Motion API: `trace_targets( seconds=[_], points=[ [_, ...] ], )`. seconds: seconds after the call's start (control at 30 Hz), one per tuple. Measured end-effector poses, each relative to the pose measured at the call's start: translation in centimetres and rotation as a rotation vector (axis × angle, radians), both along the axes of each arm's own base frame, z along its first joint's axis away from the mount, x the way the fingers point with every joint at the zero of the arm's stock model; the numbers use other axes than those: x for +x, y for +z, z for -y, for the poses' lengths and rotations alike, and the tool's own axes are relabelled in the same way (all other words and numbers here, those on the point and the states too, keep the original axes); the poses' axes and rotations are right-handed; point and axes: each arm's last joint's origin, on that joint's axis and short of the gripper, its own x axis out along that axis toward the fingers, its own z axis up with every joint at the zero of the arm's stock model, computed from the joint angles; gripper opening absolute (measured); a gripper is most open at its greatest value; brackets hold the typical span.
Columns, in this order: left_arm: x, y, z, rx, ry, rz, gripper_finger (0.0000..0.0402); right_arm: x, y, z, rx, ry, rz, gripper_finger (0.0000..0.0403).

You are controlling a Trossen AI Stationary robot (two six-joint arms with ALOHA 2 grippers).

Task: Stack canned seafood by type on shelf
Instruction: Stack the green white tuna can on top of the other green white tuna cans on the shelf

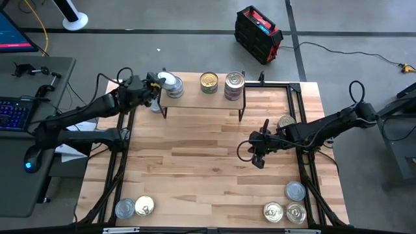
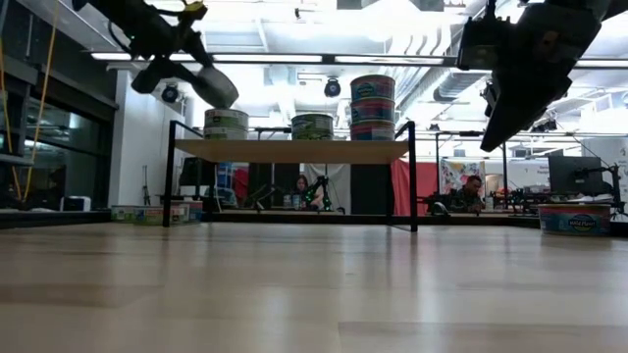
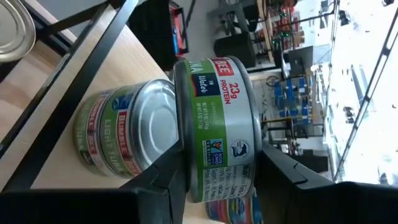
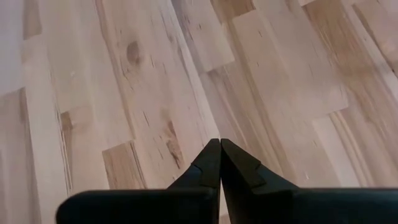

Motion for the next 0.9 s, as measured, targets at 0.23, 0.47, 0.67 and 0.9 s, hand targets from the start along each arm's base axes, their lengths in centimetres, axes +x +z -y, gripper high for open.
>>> trace_targets(
  seconds=[0.23, 0.47, 0.67, 0.9],
  points=[
    [0.2, -0.1, -0.1, -0.003, -0.003, 0.000, 0.0165, 0.1, 0.1, 0.0, -0.008, -0.017, 0.020, 0.0000],
    [0.2, -0.1, -0.1, 0.007, -0.020, -0.019, 0.0213, 0.2, 0.1, 0.0, -0.007, -0.018, 0.028, 0.0000],
    [0.5, -0.2, -0.1, 0.002, -0.035, -0.019, 0.0216, 0.2, 0.2, 0.1, -0.032, -0.038, 0.038, 0.0000],
    [1.9, -1.4, -1.0, -0.054, -0.078, -0.045, 0.0217, 0.3, 0.2, 0.3, -0.036, -0.067, 0.050, 0.0000]
  ],
)
